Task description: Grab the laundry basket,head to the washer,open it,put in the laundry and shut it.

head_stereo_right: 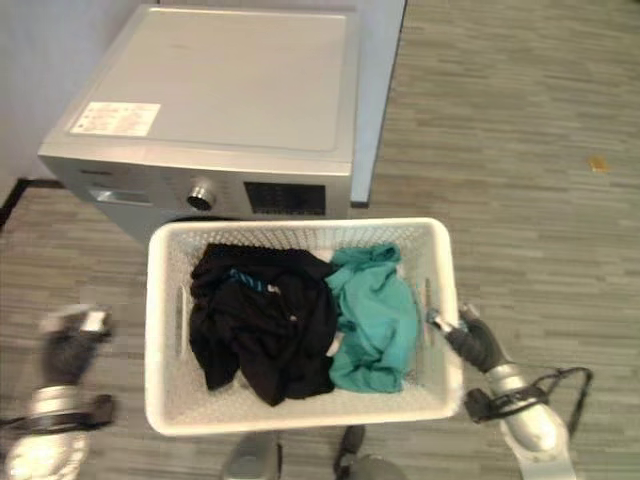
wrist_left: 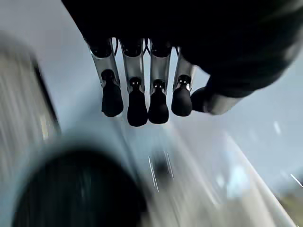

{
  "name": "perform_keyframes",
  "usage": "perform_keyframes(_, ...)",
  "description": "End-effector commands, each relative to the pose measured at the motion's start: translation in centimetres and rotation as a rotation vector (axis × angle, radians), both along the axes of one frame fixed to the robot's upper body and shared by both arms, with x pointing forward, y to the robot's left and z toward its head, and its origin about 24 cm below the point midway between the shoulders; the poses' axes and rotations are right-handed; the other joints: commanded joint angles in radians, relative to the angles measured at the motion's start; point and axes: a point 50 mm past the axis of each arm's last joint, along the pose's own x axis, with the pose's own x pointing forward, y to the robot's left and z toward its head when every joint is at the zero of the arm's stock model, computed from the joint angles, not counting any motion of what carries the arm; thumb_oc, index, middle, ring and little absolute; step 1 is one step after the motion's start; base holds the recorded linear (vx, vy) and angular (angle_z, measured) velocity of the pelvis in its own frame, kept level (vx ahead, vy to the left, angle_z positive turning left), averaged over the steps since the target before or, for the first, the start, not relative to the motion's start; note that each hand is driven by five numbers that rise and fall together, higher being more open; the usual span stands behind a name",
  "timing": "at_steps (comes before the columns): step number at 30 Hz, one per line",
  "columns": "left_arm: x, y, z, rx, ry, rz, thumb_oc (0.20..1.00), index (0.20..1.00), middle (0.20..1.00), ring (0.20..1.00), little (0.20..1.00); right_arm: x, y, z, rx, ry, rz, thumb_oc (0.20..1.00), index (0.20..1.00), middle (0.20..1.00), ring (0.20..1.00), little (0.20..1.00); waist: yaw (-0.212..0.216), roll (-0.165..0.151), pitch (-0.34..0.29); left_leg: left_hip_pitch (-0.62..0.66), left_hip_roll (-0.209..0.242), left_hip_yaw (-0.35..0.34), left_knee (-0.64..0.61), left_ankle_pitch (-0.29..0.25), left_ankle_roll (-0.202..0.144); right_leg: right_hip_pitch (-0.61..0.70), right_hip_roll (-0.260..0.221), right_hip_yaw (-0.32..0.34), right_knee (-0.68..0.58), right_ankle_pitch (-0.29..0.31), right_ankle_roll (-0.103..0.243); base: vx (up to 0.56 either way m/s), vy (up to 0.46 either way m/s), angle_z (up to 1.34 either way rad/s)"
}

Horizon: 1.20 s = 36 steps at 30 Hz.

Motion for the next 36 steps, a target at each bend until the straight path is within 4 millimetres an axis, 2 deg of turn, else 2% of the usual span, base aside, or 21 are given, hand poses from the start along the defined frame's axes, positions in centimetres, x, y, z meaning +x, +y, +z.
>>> perform_keyframes(1, -0.9, 0.5, 2.3, 0.084, -0.034, -0.031, 0.2, 0.2, 0.2, 0.2, 0.2, 0.0, -2.1, 4.1, 0.035, -0.156, 0.007, 0.2, 0.2, 0.2, 0.2, 0.2, -0.028, -0.044, -0.105, -0.074, 0.032, -0.006, 0.039, 0.069, -0.021, 0.064, -0.008, 0.05, 0.038, -0.193, 0.008, 0.02, -0.048, -0.02)
perform_keyframes(3, -0.3, 0.3, 3.5, 0.114, -0.078, -0.07, 0.2, 0.2, 0.2, 0.2, 0.2, 0.9, -2.6, 6.1, 0.034, -0.231, 0.026, 0.2, 0.2, 0.2, 0.2, 0.2, -0.022, -0.046, -0.121, -0.066, 0.036, -0.007, 0.039, 0.072, -0.025, 0.078, -0.004, 0.053, 0.032, -0.193, 0.009, 0.01, -0.02, -0.02)
perform_keyframes(6, 0.9, 0.1, 4.3, 0.121, -0.118, -0.114, 0.2, 0.2, 0.2, 0.2, 0.2, 2.2, -2.7, 7.1, 0.039, -0.277, 0.043, 0.2, 0.2, 0.2, 0.2, 0.2, -0.016, -0.043, -0.131, -0.061, 0.037, -0.006, 0.037, 0.076, -0.028, 0.088, -0.003, 0.054, 0.027, -0.192, 0.01, 0.0, -0.008, -0.04)
perform_keyframes(9, 4.3, -0.7, 6.5, 0.154, -0.216, -0.209, 0.2, 0.2, 0.2, 0.2, 0.2, 5.5, -2.0, 9.7, 0.016, -0.362, 0.098, 0.2, 0.2, 0.2, 0.2, 0.2, -0.002, -0.04, -0.155, -0.052, 0.033, -0.007, 0.032, 0.079, -0.03, 0.102, -0.003, 0.05, 0.021, -0.189, 0.014, 0.02, -0.007, -0.08)
perform_keyframes(10, 5.7, -1.1, 7.3, 0.181, -0.243, -0.238, 0.2, 0.2, 0.2, 0.2, 0.2, 6.7, -1.1, 11.1, 0.025, -0.411, 0.138, 0.2, 0.2, 0.2, 0.2, 0.2, 0.005, -0.04, -0.166, -0.05, 0.03, -0.004, 0.031, 0.079, -0.029, 0.105, -0.008, 0.044, 0.021, -0.186, 0.016, 0.0, 0.006, -0.09)
perform_keyframes(17, 7.4, -1.6, 6.7, 0.117, -0.233, -0.297, 0.2, 0.2, 0.2, 0.2, 0.2, 8.4, 0.8, 12.6, 0.096, -0.484, 0.214, 0.2, 0.2, 0.2, 0.2, 0.2, 0.012, -0.046, -0.181, -0.03, 0.02, 0.007, 0.023, 0.063, -0.025, 0.117, -0.02, 0.038, 0.015, -0.178, 0.026, 0.04, 0.008, -0.01)
perform_keyframes(19, 7.9, -1.6, 6.7, 0.101, -0.226, -0.306, 0.2, 0.2, 0.2, 0.2, 0.2, 8.9, 1.3, 13.9, 0.152, -0.53, 0.251, 0.2, 0.2, 0.2, 0.2, 0.2, 0.016, -0.049, -0.188, -0.021, 0.017, 0.009, 0.024, 0.053, -0.023, 0.117, -0.028, 0.04, 0.015, -0.172, 0.03, 0.02, 0.013, -0.07)
perform_keyframes(20, 7.9, -1.5, 6.7, 0.101, -0.227, -0.305, 0.2, 0.2, 0.2, 0.2, 0.2, 9.0, 1.3, 14.0, 0.154, -0.531, 0.252, 0.2, 0.2, 0.2, 0.2, 0.2, 0.017, -0.05, -0.187, -0.021, 0.017, 0.01, 0.024, 0.053, -0.023, 0.117, -0.028, 0.04, 0.015, -0.172, 0.031, 0.02, 0.011, -0.08)
perform_keyframes(24, 8.7, -1.7, 7.4, 0.105, -0.245, -0.328, 0.2, 0.2, 0.2, 0.2, 0.2, 10.1, 1.0, 16.6, 0.22, -0.598, 0.265, 0.2, 0.2, 0.2, 0.2, 0.2, 0.029, -0.057, -0.203, -0.007, 0.018, 0.02, 0.025, 0.047, -0.023, 0.12, -0.035, 0.043, 0.016, -0.167, 0.037, 0.02, 0.001, -0.06)
perform_keyframes(25, 9.3, -2.0, 8.2, 0.119, -0.268, -0.354, 0.2, 0.2, 0.2, 0.2, 0.2, 11.3, 0.5, 17.9, 0.259, -0.599, 0.244, 0.2, 0.2, 0.2, 0.2, 0.2, 0.042, -0.066, -0.218, -0.002, 0.02, 0.023, 0.025, 0.049, -0.024, 0.124, -0.036, 0.042, 0.014, -0.165, 0.04, 0.01, -0.01, -0.12)
perform_keyframes(27, 9.6, -2.0, 8.6, 0.119, -0.288, -0.356, 0.2, 0.2, 0.2, 0.2, 0.2, 12.2, 0.3, 18.9, 0.253, -0.598, 0.234, 0.2, 0.2, 0.2, 0.2, 0.2, 0.046, -0.067, -0.216, -0.001, 0.021, 0.027, 0.026, 0.05, -0.025, 0.125, -0.037, 0.044, 0.012, -0.164, 0.04, 0.0, -0.015, -0.15)
perform_keyframes(28, 10.1, -2.2, 9.4, 0.121, -0.322, -0.37, 0.2, 0.2, 0.2, 0.2, 0.2, 13.6, 0.1, 20.6, 0.252, -0.593, 0.201, 0.2, 0.2, 0.2, 0.2, 0.2, 0.059, -0.077, -0.221, 0.0, 0.021, 0.028, 0.031, 0.052, -0.026, 0.126, -0.036, 0.044, 0.012, -0.163, 0.042, -0.01, -0.015, -0.12)
perform_keyframes(29, 10.2, -2.1, 9.5, 0.118, -0.327, -0.365, 0.2, 0.2, 0.2, 0.2, 0.2, 13.8, 0.3, 20.9, 0.25, -0.596, 0.206, 0.2, 0.2, 0.2, 0.2, 0.2, 0.057, -0.074, -0.218, 0.0, 0.021, 0.03, 0.031, 0.052, -0.026, 0.125, -0.037, 0.045, 0.012, -0.163, 0.042, -0.01, -0.011, -0.12)
perform_keyframes(31, 11.0, -2.5, 10.2, 0.101, -0.354, -0.395, 0.2, 0.2, 0.2, 0.2, 0.2, 15.6, 0.1, 22.6, 0.254, -0.584, 0.159, 0.2, 0.2, 0.2, 0.2, 0.2, 0.068, -0.079, -0.223, 0.003, 0.021, 0.032, 0.032, 0.053, -0.026, 0.13, -0.036, 0.043, 0.009, -0.162, 0.043, 0.01, -0.007, -0.1)
perform_keyframes(32, 11.6, -2.8, 10.6, 0.085, -0.37, -0.418, 0.2, 0.2, 0.2, 0.2, 0.2, 16.6, 0.3, 23.4, 0.262, -0.574, 0.139, 0.2, 0.2, 0.2, 0.2, 0.2, 0.075, -0.081, -0.224, 0.003, 0.021, 0.033, 0.033, 0.053, -0.025, 0.134, -0.036, 0.041, 0.008, -0.163, 0.044, 0.0, 0.0, 0.0)
perform_keyframes(33, 11.6, -2.8, 10.6, 0.083, -0.373, -0.415, 0.2, 0.2, 0.2, 0.2, 0.2, 16.7, 0.4, 23.5, 0.26, -0.576, 0.143, 0.2, 0.2, 0.2, 0.2, 0.2, 0.073, -0.078, -0.222, 0.003, 0.021, 0.033, 0.033, 0.053, -0.025, 0.134, -0.036, 0.041, 0.008, -0.163, 0.044, 0.0, 0.0, 0.0)
perform_keyframes(34, 12.6, -3.3, 11.3, 0.06, -0.392, -0.453, 0.2, 0.2, 0.2, 0.2, 0.2, 18.3, 0.7, 24.4, 0.284, -0.546, 0.092, 0.2, 0.2, 0.2, 0.2, 0.2, 0.084, -0.083, -0.231, 0.004, 0.02, 0.032, 0.03, 0.052, -0.024, 0.14, -0.035, 0.036, 0.005, -0.163, 0.045, 0.03, 0.007, 0.03)
perform_keyframes(36, 14.0, -3.9, 12.2, 0.03, -0.408, -0.486, 0.2, 0.2, 0.2, 0.2, 0.2, 20.1, 1.6, 25.1, 0.326, -0.509, 0.055, 0.2, 0.2, 0.2, 0.2, 0.2, 0.092, -0.08, -0.236, 0.003, 0.016, 0.029, 0.029, 0.05, -0.022, 0.145, -0.034, 0.03, 0.003, -0.163, 0.047, 0.05, 0.018, 0.02)
